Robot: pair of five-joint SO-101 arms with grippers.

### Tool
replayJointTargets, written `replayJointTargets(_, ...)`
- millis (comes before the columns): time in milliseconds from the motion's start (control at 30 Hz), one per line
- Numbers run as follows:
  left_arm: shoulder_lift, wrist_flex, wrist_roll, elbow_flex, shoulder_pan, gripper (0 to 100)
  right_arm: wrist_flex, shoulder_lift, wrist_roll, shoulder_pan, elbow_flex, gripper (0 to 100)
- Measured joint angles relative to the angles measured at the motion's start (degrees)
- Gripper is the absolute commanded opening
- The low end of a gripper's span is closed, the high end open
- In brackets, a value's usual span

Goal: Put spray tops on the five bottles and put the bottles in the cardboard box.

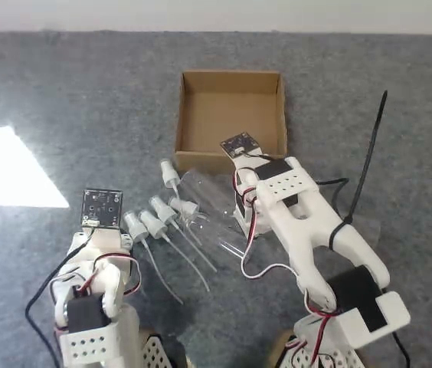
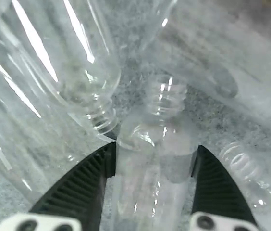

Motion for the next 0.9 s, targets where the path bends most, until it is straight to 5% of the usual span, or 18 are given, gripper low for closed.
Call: replayJointTargets(900, 0.0, 0.0, 0.0, 0.8, 0.0, 2, 4.8, -44.6, 0.0, 0.0, 13.1, 14.8)
